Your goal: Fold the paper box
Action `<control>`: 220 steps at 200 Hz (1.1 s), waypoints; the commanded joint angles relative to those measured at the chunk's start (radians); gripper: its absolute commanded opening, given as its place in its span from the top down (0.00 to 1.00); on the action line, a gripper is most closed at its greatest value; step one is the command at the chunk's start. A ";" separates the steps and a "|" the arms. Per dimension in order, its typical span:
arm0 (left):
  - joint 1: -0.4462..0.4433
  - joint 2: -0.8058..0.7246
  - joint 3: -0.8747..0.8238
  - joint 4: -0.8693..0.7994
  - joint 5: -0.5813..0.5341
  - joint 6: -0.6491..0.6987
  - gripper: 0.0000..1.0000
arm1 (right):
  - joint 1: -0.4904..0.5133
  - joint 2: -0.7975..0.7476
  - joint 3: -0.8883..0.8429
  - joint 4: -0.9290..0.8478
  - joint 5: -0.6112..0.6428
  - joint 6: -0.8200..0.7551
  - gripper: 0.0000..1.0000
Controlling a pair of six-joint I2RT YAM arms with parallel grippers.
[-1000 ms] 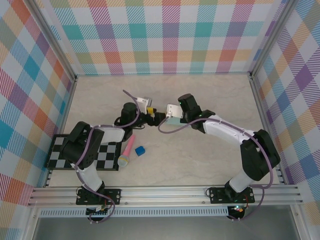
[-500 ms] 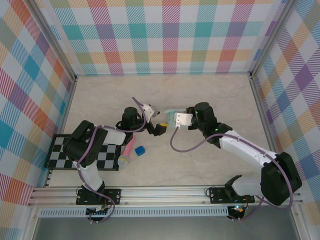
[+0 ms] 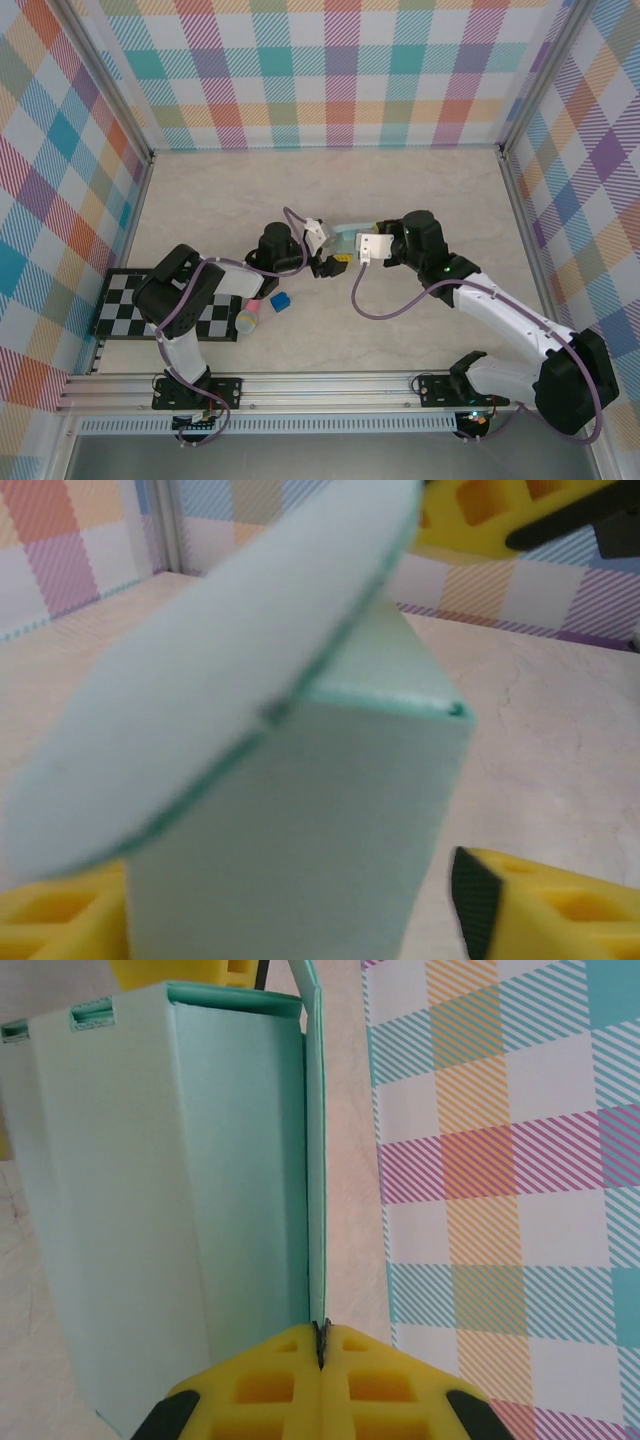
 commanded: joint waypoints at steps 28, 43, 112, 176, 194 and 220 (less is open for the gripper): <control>0.003 -0.039 0.012 0.015 0.027 0.050 0.60 | -0.010 -0.029 0.026 -0.047 -0.064 0.026 1.00; 0.001 -0.048 0.017 -0.027 0.047 0.074 0.61 | -0.028 -0.039 0.045 -0.092 -0.106 0.047 1.00; -0.010 -0.077 0.062 -0.215 0.095 0.198 0.66 | -0.099 0.021 0.196 -0.307 -0.188 0.066 0.97; -0.015 -0.049 0.047 -0.194 0.077 0.182 0.66 | -0.111 0.046 0.244 -0.323 -0.179 0.050 0.88; -0.016 -0.046 0.049 -0.184 0.090 0.173 0.66 | -0.111 0.047 0.238 -0.327 -0.178 0.040 0.88; -0.015 -0.043 0.053 -0.197 0.100 0.176 0.66 | -0.119 0.050 0.230 -0.306 -0.149 0.025 0.88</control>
